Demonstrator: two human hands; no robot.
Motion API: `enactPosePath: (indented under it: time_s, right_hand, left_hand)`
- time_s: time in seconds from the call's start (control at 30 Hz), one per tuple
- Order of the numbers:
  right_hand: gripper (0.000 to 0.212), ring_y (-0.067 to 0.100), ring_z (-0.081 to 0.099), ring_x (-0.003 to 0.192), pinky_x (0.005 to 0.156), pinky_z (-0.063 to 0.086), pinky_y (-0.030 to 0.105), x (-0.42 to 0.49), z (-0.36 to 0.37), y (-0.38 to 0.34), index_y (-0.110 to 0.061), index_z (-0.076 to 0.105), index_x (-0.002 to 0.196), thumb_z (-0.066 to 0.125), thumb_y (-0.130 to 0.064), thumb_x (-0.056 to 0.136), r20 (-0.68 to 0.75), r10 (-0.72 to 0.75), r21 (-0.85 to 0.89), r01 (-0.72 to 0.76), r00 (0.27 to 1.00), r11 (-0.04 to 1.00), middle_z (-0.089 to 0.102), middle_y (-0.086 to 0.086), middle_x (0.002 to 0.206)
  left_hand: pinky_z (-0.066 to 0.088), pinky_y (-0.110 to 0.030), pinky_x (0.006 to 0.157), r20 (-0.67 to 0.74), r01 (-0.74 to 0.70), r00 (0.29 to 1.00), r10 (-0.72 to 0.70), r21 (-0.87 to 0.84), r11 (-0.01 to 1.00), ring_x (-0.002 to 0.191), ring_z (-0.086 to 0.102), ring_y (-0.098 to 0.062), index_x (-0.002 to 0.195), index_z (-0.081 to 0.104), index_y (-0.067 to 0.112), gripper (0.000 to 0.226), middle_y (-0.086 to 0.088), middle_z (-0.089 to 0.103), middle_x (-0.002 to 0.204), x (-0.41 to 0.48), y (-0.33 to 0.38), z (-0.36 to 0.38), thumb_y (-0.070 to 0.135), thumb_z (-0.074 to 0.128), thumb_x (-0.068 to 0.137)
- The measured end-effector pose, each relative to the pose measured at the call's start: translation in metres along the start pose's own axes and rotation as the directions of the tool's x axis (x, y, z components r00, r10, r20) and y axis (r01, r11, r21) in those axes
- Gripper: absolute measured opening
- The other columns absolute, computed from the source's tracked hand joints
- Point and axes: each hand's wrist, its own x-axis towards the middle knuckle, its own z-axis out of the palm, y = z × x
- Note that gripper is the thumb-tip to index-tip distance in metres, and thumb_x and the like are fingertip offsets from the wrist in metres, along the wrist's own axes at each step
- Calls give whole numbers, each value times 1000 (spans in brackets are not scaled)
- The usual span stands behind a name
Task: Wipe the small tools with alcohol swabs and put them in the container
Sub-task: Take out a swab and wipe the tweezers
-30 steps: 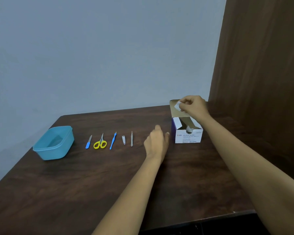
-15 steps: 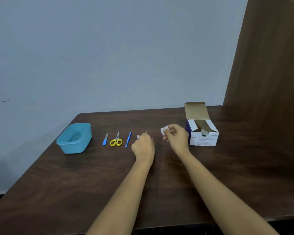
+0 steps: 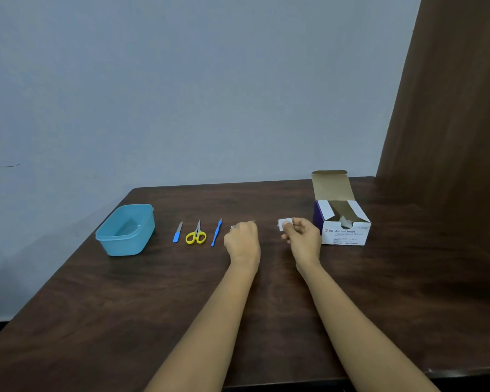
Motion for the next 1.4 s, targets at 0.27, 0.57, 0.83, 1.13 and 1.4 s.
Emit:
enactPosePath:
  time_s: [0.27, 0.57, 0.83, 1.13, 1.4]
  right_hand:
    - [7, 6, 65, 65, 55, 47, 13, 2, -4, 1, -5, 64, 96, 59, -8, 92, 13, 47, 75, -48, 999, 996, 70, 11, 83]
    - [11, 15, 70, 75, 66, 53, 21, -7, -6, -9, -4, 61, 100, 59, 0, 90, 215, 142, 206, -187, 966, 961, 70, 13, 89]
    - [21, 17, 71, 86, 73, 56, 23, -7, -6, -17, -4, 65, 108, 59, 3, 89, 333, 253, 296, -355, 908, 887, 70, 11, 96]
    - [15, 10, 63, 74, 65, 49, 20, -9, -8, -23, -13, 69, 93, 62, -1, 88, 391, 275, 270, -395, 879, 878, 70, 4, 83]
    - [17, 19, 63, 81, 74, 50, 27, -11, -8, -32, -4, 62, 99, 50, -17, 97, 463, 343, 448, -550, 817, 705, 67, 13, 89]
  left_hand:
    - [47, -29, 60, 5, 102, 994, -107, -344, 933, 85, 67, -23, 98, 65, 6, 19, -6, 67, 92, -9, -6, -6, 18, 50, 96]
    - [55, -22, 58, 105, 125, 989, -108, -974, 190, 63, 69, -9, 84, 70, 4, 17, -7, 71, 71, -34, -19, -3, 16, 60, 91]
    - [46, -11, 51, 170, 172, 983, -62, -985, 29, 56, 67, -5, 89, 70, 1, 14, -16, 72, 77, -49, -22, 3, 13, 62, 91]
    - [53, -15, 58, 140, 141, 990, -17, -986, 83, 62, 69, -7, 91, 71, 3, 11, -12, 72, 78, -49, -23, 4, 12, 63, 90]
    - [53, -15, 59, 135, 137, 991, -22, -984, 114, 62, 69, -8, 88, 71, 9, 12, -9, 73, 74, -49, -24, 3, 13, 60, 91]
